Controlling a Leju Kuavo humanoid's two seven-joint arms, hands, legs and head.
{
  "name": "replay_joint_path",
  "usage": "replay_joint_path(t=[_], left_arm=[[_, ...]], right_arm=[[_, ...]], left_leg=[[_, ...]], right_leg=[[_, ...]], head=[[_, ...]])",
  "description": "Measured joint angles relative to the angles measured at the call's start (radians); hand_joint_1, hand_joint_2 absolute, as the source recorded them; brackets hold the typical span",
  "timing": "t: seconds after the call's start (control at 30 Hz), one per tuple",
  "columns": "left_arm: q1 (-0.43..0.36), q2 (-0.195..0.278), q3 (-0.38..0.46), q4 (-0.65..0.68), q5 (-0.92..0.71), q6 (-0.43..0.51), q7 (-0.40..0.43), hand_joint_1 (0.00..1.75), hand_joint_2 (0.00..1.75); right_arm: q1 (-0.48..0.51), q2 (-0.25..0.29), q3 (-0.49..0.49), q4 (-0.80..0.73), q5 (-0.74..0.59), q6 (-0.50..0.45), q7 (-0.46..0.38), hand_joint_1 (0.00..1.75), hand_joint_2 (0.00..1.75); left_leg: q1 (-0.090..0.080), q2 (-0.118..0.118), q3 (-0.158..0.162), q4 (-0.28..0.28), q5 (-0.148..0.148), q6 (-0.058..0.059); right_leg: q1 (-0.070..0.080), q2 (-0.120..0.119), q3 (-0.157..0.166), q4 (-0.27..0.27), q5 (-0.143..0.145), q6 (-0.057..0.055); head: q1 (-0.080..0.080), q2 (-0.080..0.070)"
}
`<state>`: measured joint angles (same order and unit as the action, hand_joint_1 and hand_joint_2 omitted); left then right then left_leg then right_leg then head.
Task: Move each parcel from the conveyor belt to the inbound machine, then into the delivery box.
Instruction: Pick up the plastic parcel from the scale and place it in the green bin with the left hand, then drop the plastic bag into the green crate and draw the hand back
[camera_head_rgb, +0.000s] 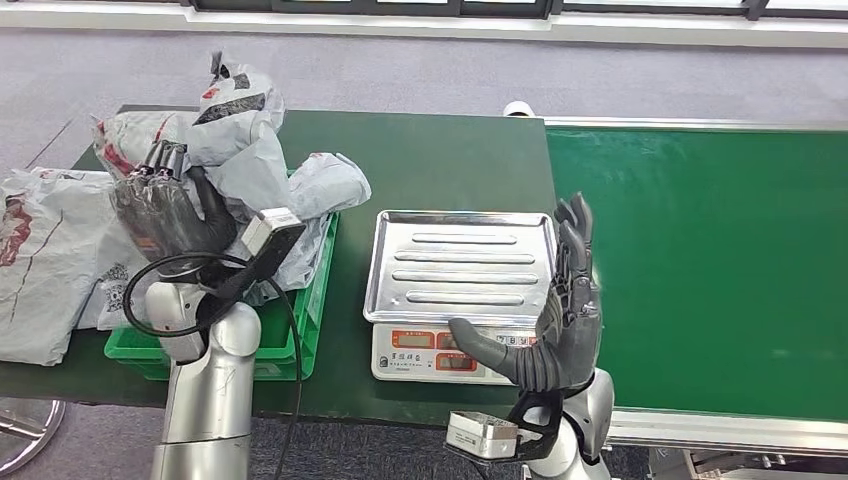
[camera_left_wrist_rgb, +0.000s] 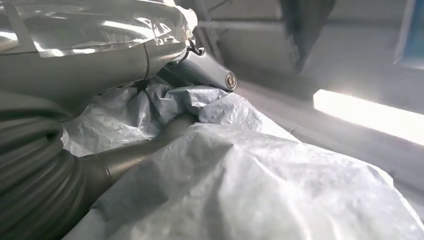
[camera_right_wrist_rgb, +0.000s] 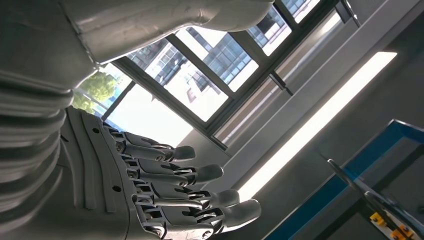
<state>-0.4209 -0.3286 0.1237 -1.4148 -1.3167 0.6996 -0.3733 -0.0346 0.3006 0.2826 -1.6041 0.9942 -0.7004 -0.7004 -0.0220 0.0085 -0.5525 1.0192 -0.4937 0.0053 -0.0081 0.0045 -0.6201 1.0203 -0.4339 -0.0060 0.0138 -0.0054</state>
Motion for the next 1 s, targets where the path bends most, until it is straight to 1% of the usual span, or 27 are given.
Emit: replay_joint_path(t=[0.1,0.17,0.3,0.4,0.6,0.8,0.93,1.0], left_arm=[[-0.018,-0.007,0.024,0.075,-0.057,0.000,0.066,1.75,1.75],[-0.031,-0.009,0.033,0.126,-0.085,0.000,0.094,1.75,1.75],[-0.061,-0.012,0.064,0.238,-0.101,0.000,0.096,1.75,1.75],[-0.083,-0.012,0.082,0.315,-0.127,0.000,0.119,1.75,1.75],[-0.126,-0.012,0.126,0.426,-0.181,0.000,0.135,1.75,1.75],[-0.160,-0.002,0.135,0.547,-0.230,0.000,0.269,1.75,1.75],[-0.172,0.010,0.135,0.588,-0.212,0.001,0.292,1.75,1.75],[-0.174,0.015,0.135,0.594,-0.199,0.001,0.292,1.55,1.75]], right_arm=[[0.000,0.000,0.003,0.000,0.000,0.000,-0.001,0.00,1.75],[-0.001,0.000,0.008,0.000,0.000,0.000,-0.002,0.00,1.75],[-0.005,0.000,0.025,0.002,0.001,0.000,0.007,0.00,1.75],[-0.007,0.000,0.033,0.006,-0.005,0.000,0.004,0.00,1.75],[-0.012,0.000,0.048,0.018,-0.016,0.000,-0.002,0.00,1.75],[-0.014,0.000,0.052,0.027,-0.019,0.000,-0.004,0.00,1.75],[-0.014,0.000,0.052,0.030,-0.020,0.000,-0.004,0.00,1.75],[-0.014,0.000,0.052,0.032,-0.021,0.000,-0.004,0.00,1.75]], left_leg=[[0.000,0.000,0.000,0.000,0.000,0.000],[0.000,0.000,0.000,0.000,0.000,0.000],[0.000,0.000,-0.001,0.000,0.000,0.000],[0.000,-0.001,-0.001,0.000,0.000,0.000],[0.000,-0.001,-0.001,0.000,0.000,0.000],[0.000,-0.001,-0.001,0.000,0.000,0.000],[0.000,-0.001,-0.001,0.000,0.000,0.000],[0.000,-0.001,-0.001,0.000,0.000,0.000]], right_leg=[[0.000,0.000,0.000,0.000,0.000,0.000],[0.000,0.000,0.000,0.000,0.000,0.000],[0.000,0.000,0.000,0.000,0.000,0.000],[0.000,0.000,0.000,0.000,0.000,0.000],[0.000,-0.001,0.000,0.000,0.000,0.000],[0.000,-0.001,0.000,0.000,0.000,0.000],[0.000,-0.001,0.000,0.000,0.000,0.000],[0.000,-0.001,0.000,0.000,0.000,0.000]], head=[[0.000,0.000],[0.000,0.000],[0.000,0.000],[0.000,0.000],[0.000,0.000],[0.000,0.000],[0.000,0.000],[0.000,0.000]])
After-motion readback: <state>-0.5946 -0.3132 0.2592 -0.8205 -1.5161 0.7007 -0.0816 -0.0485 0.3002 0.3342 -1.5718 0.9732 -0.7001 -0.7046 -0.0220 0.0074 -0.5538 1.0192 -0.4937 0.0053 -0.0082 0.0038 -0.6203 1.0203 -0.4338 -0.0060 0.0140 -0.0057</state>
